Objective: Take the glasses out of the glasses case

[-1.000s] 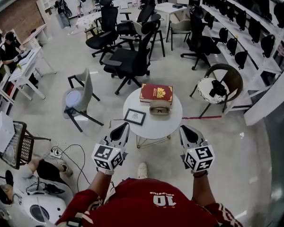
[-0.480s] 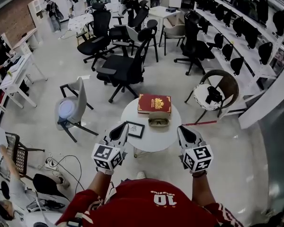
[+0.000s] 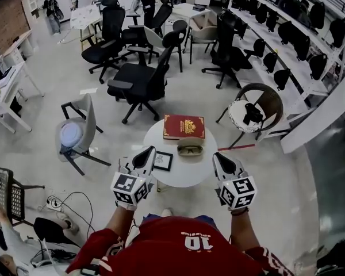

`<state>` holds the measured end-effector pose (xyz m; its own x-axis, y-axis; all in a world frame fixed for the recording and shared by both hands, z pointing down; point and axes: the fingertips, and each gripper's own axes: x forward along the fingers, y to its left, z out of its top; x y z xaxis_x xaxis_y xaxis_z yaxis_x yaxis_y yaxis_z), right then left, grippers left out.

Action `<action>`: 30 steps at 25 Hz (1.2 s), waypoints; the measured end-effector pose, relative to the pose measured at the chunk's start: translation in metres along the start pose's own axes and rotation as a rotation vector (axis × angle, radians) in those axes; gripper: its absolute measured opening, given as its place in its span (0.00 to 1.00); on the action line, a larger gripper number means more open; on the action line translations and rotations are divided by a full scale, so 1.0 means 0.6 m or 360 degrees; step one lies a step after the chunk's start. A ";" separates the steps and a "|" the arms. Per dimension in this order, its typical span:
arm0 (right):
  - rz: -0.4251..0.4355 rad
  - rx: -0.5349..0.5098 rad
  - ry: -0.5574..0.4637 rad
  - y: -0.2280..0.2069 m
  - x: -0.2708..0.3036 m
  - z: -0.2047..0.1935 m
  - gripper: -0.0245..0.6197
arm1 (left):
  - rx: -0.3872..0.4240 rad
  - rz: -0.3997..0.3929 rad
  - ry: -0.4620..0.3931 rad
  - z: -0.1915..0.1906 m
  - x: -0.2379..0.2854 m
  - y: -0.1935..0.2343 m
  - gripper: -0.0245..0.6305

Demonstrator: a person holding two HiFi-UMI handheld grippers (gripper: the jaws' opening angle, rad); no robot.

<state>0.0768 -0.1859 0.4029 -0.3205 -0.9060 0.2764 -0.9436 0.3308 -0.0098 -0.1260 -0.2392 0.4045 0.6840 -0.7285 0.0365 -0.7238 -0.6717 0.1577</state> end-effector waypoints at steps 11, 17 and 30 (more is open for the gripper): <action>0.0054 0.0003 0.0038 0.019 0.042 -0.008 0.08 | -0.0026 0.0041 0.0019 -0.008 -0.009 0.031 0.05; 0.0068 0.0033 -0.0023 0.002 0.061 -0.006 0.08 | 0.0016 0.0055 0.0033 -0.008 0.004 0.028 0.05; 0.0048 0.0009 -0.0127 -0.043 0.102 0.001 0.09 | 0.0083 0.0028 0.0027 0.003 0.073 0.025 0.05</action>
<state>0.0815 -0.2502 0.4195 -0.3540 -0.9140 0.1982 -0.9339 0.3568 -0.0225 -0.1070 -0.2814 0.4066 0.6725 -0.7380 0.0558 -0.7390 -0.6654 0.1053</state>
